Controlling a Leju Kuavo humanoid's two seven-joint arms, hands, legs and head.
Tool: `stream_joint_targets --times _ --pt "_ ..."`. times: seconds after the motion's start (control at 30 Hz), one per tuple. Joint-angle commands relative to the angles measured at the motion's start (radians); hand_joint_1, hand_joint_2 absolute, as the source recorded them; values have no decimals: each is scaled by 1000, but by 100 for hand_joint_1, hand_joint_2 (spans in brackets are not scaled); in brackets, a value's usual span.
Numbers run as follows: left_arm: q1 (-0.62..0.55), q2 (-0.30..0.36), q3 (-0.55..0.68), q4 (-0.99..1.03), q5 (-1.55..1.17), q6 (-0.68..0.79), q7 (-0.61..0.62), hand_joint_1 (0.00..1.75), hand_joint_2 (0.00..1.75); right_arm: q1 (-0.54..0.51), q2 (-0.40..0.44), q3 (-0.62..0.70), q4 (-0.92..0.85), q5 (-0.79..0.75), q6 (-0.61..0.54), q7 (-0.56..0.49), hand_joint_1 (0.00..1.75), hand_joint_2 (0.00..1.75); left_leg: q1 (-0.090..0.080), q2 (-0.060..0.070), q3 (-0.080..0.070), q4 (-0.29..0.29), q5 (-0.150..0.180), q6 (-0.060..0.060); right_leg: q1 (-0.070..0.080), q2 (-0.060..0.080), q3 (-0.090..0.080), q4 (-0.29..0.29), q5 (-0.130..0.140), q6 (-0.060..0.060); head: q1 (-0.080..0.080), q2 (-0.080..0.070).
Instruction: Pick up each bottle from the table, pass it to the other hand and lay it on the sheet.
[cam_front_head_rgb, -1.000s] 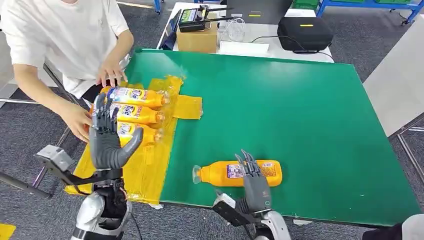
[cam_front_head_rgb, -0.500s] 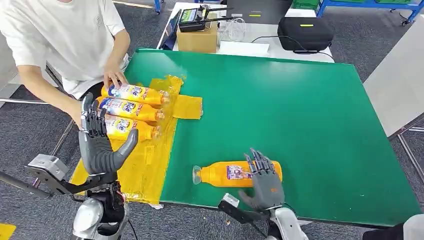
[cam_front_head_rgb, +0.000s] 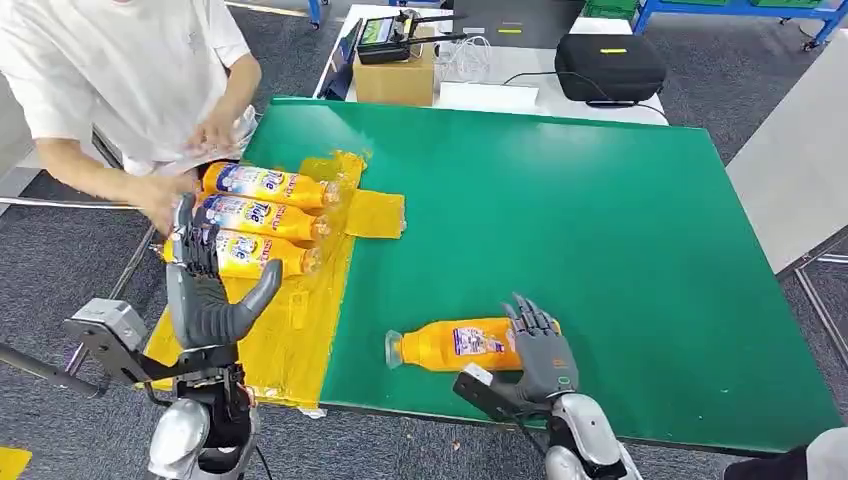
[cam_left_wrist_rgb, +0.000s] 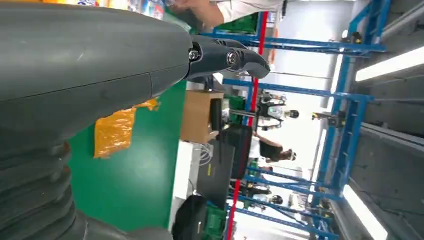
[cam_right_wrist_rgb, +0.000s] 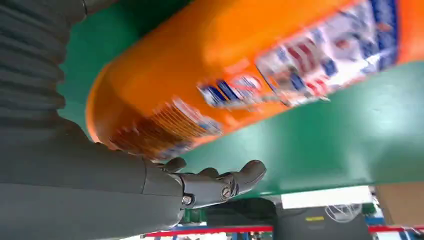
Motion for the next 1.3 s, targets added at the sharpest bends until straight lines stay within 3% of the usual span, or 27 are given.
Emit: stream_joint_targets --times 0.03,0.23,0.63,0.67,0.7,0.73,0.8,1.1,1.3 --pt "-31 17 -4 84 0 5 29 0 175 -89 -63 34 166 -5 104 44 0 175 0 -1 4 -3 1 3 1 -1 4 -3 1 -5 0 0" --pt "-17 19 -12 71 13 -7 34 0 175 -147 -60 62 224 -12 122 47 0 175 0 0 3 -2 1 3 1 0 3 -3 1 -4 0 0" --pt "-20 26 -52 86 -19 6 21 0 175 -156 -91 52 258 -82 178 40 0 175 0 -1 6 -3 1 3 1 -1 6 -3 1 -4 0 0" --pt "-30 27 -56 100 -14 4 24 0 175 -165 -91 57 283 -94 187 30 12 175 0 -2 6 -3 1 3 0 -1 6 -3 1 -4 0 0" --pt "-35 26 -57 107 -14 4 24 0 175 -169 -93 57 293 -99 187 22 140 175 0 -2 7 -2 1 2 0 -1 7 -2 0 -3 0 0" --pt "-41 28 -61 117 -6 1 27 0 175 -178 -95 59 322 -121 199 9 159 175 0 -2 7 -3 1 3 1 -2 7 -4 1 -4 0 0" --pt "-45 28 -65 123 -2 0 28 0 175 -182 -97 60 338 -130 202 3 175 175 0 -3 8 -5 2 4 1 -2 8 -5 2 -6 0 0" --pt "-92 34 -69 164 34 7 36 0 175 -253 -81 69 469 -206 230 -1 169 175 0 1 13 -2 2 3 1 0 11 -3 2 -4 0 0" --pt "-110 36 -91 195 38 7 38 0 175 -262 -62 52 553 -253 259 18 175 175 0 2 20 -1 0 2 1 1 17 -2 1 -3 0 0"
